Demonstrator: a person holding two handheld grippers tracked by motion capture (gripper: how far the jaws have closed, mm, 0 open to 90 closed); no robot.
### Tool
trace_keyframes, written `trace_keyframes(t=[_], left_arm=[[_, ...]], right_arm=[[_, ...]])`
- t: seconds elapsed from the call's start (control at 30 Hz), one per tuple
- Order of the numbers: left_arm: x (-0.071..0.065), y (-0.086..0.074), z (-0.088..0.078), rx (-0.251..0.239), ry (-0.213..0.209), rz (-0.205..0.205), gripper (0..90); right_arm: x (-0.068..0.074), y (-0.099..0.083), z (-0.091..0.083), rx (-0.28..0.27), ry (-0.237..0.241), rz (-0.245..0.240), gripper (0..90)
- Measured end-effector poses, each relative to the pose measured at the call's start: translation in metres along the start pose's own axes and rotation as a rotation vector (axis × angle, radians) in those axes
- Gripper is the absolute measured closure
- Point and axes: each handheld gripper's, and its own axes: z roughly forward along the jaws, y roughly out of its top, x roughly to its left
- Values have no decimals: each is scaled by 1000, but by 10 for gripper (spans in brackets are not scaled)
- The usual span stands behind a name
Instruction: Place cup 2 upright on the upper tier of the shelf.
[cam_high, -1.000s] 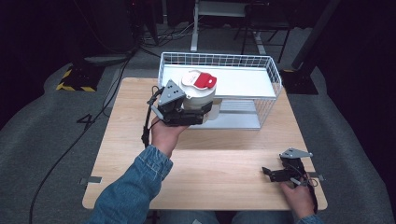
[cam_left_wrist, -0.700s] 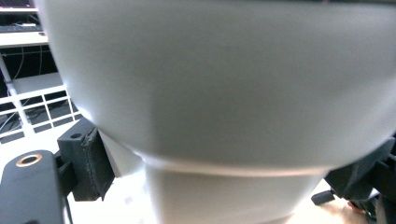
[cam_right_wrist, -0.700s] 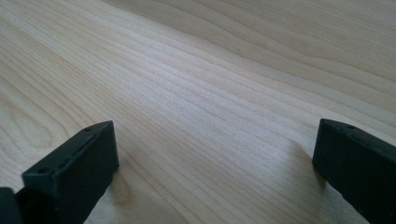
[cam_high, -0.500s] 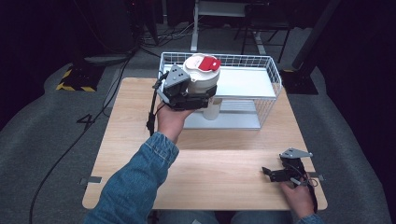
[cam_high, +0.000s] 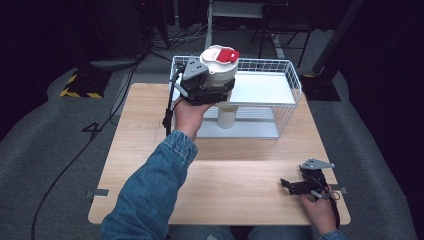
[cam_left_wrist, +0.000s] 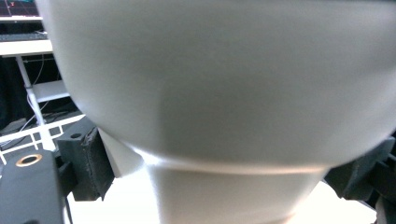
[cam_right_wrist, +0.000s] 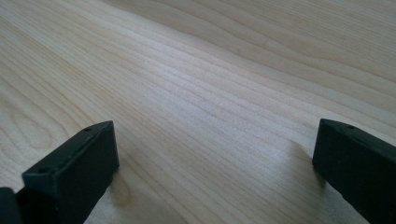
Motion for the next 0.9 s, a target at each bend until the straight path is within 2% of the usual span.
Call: trace_keyframes(t=[0.4, 0.57, 0.67, 0.9], left_arm=[[9, 9, 29, 5, 16, -22, 135], [12, 10, 41, 18, 34, -21, 135], [15, 9, 50, 20, 61, -12, 135], [22, 10, 67, 27, 89, -28, 135]], right_arm=[[0, 0, 0, -1, 0, 2, 3], [0, 0, 0, -2, 0, 0, 3], [0, 0, 0, -1, 0, 2, 3], [0, 0, 0, -2, 0, 1, 3]])
